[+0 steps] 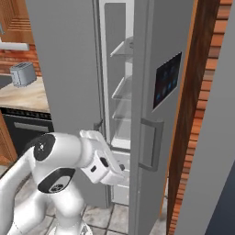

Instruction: Take the cakes from the fridge and place them on the empty tray on the dining counter.

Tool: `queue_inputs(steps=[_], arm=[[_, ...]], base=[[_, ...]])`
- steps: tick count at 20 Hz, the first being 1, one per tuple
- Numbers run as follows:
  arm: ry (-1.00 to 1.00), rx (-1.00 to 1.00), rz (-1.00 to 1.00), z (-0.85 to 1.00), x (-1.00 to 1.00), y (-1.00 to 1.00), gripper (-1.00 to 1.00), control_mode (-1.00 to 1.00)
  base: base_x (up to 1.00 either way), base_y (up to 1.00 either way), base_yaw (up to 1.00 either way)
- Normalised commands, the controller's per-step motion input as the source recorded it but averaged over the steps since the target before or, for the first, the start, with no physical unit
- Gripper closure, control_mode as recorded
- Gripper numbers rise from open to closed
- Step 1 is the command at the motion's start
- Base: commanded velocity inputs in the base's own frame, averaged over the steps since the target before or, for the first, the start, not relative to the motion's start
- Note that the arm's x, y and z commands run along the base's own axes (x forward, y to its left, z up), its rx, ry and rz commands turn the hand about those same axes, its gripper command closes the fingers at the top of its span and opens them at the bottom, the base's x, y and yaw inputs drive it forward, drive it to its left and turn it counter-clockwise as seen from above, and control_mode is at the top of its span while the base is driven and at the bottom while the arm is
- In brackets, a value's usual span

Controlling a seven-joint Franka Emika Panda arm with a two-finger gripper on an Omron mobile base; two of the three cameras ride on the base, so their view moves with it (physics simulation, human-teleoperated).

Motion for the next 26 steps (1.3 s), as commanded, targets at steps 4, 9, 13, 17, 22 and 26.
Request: queue_inputs(steps=[4,9,13,17,22,26], arm=[[-0.01,0.00,0.00,0.54,0.55,0.90,-1.00,-1.00],[-0.10,-0.06,-0.01,0.05,0.60,0.61,-1.00,-1.00],[-0.06,-0.02,-0.08,-0.05,0.34,-0.07,-1.00,-1.00],[-0.06,0.00,-0.20,-0.15,0.03,-0.46,-1.00,-1.00],[-0.08,-0.02,-0.12,-0.16,0.39,-0.10,-1.00,-1.00],[-0.11,-0.04,-0.03,-0.03,0.33,0.00,-1.00,-1.00]], base=[[0.00,0.00,0.00],[0.00,0.00,0.00],[0.00,0.00,0.00],[0.00,0.00,0.00],[0.00,0.00,0.00],[0.00,0.00,0.00]])
